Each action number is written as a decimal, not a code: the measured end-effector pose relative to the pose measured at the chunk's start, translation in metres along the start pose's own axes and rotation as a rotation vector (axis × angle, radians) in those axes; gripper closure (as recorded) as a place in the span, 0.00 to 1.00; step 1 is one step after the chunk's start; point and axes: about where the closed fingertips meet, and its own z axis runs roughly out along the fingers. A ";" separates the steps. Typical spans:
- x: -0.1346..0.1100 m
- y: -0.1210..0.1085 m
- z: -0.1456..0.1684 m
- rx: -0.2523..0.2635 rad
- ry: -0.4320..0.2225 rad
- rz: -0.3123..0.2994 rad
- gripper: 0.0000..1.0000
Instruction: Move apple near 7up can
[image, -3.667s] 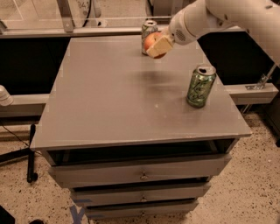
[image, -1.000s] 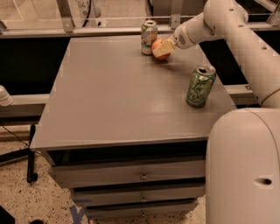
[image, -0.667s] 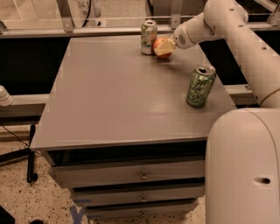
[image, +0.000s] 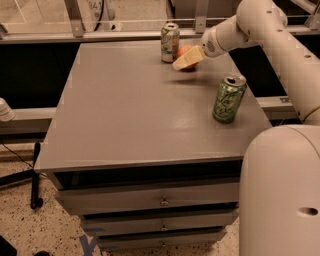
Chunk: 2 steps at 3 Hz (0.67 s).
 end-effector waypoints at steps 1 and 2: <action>0.003 0.003 -0.022 0.009 -0.014 -0.003 0.00; 0.008 0.011 -0.081 0.018 -0.036 -0.062 0.00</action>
Offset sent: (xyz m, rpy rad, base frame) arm -0.1235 -0.0903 0.0943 -0.0663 -0.1697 0.0714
